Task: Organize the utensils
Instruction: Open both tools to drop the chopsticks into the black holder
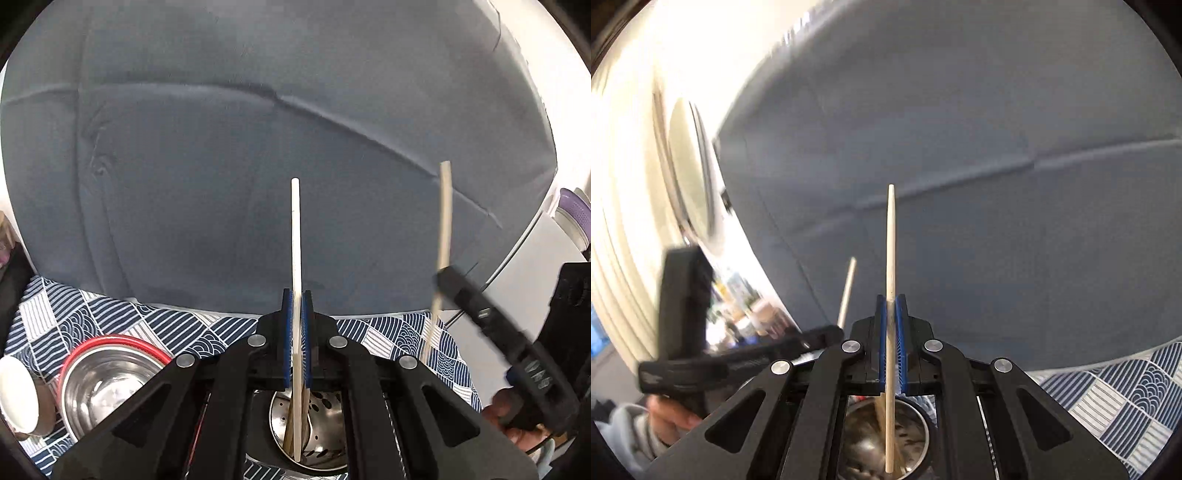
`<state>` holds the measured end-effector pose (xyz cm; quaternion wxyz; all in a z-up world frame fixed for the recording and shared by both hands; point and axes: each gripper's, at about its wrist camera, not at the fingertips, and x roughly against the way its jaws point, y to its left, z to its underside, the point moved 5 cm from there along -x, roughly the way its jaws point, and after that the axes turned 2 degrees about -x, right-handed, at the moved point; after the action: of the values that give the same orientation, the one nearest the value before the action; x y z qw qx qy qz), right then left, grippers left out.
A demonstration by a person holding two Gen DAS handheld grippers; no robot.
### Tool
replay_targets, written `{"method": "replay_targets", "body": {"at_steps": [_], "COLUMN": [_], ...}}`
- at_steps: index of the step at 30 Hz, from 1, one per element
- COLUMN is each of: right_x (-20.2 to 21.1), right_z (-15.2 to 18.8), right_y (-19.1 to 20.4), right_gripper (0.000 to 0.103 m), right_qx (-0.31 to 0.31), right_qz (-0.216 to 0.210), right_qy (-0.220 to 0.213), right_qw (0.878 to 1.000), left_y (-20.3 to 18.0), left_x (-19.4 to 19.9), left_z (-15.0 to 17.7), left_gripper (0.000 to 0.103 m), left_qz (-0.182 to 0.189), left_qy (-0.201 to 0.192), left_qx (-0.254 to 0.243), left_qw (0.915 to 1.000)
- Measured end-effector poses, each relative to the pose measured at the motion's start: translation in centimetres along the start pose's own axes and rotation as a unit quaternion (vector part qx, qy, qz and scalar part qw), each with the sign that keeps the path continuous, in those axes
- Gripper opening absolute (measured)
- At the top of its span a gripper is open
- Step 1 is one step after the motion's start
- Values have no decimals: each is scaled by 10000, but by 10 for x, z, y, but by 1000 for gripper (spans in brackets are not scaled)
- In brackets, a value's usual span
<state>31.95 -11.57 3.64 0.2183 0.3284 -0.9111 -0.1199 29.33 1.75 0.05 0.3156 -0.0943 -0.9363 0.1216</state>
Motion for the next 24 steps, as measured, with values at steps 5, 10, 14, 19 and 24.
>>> {"method": "replay_targets", "body": {"at_steps": [5, 10, 14, 19, 24], "right_x": [-25, -40, -37, -31, -11], "right_z": [26, 46, 60, 69, 58], "right_y": [2, 2, 0, -1, 1], "right_gripper": [5, 5, 5, 8, 9], "right_qx": [24, 46, 45, 115, 261], "right_qz": [-118, -92, -59, 74, 326], "right_qy": [248, 492, 587, 679, 415], "right_qw": [9996, 9987, 9983, 9976, 9983], "left_y": [-1, -3, -7, -7, -5], "left_x": [-7, -6, -5, -5, 3], "left_z": [12, 19, 28, 41, 41], "left_gripper": [5, 5, 5, 5, 8], "left_qz": [114, 237, 270, 265, 96], "left_qy": [-173, -400, -377, -296, -264], "left_qx": [-154, -198, -269, -293, -359], "left_qw": [9997, 9987, 9986, 9988, 9990]}}
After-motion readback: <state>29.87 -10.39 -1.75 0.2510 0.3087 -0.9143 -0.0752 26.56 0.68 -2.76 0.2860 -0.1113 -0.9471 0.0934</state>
